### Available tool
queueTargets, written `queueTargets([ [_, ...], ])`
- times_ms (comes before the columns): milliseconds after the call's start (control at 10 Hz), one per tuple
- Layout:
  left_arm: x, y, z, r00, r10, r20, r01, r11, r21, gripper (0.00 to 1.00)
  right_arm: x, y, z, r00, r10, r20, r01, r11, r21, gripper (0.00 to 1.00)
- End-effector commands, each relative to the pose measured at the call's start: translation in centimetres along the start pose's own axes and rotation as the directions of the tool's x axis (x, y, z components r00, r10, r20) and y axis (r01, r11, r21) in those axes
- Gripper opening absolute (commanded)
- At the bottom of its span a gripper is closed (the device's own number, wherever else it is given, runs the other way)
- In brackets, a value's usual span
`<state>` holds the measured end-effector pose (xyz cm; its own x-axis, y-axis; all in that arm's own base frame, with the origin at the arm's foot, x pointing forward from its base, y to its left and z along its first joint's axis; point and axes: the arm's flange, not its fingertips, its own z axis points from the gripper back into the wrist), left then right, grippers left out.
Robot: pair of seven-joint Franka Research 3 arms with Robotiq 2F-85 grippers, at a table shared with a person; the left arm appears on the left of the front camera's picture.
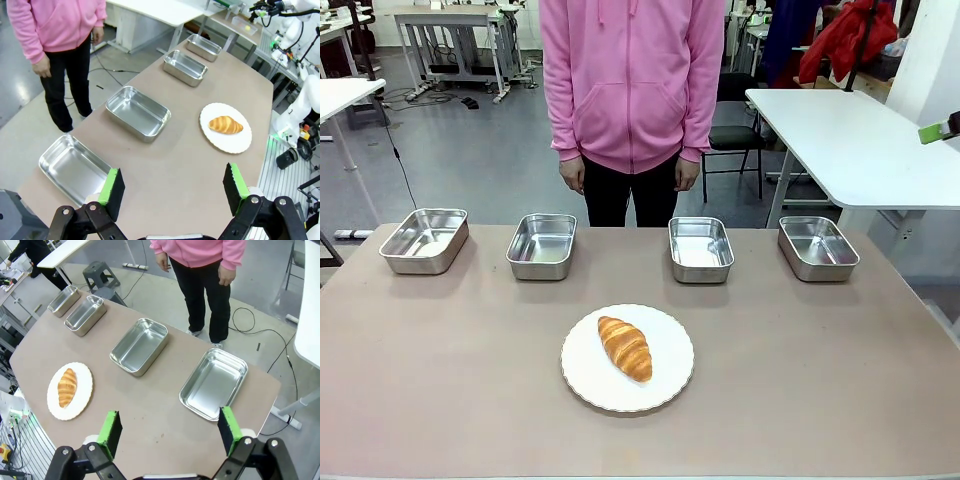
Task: Place the bread in the container.
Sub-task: Place the Butter Roll into the Airtight Container indicated by the human.
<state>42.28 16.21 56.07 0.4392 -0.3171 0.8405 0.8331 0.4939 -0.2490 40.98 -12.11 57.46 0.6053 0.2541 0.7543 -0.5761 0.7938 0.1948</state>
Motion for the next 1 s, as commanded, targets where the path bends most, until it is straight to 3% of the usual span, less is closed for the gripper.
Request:
queueTargets([
  [0,-0.03,-0.01,0.02,1.000,-0.007,0.001,0.007,1.000,-0.001,1.00,0.13,-0.05,0.01,1.000,0.005,0.021,-0.006,1.000,0.013,1.00],
  [900,-0.03,-0.01,0.02,1.000,-0.007,0.001,0.007,1.000,-0.001,1.00,0.13,-0.05,0.01,1.000,0.005,0.021,-0.006,1.000,0.013,1.00],
])
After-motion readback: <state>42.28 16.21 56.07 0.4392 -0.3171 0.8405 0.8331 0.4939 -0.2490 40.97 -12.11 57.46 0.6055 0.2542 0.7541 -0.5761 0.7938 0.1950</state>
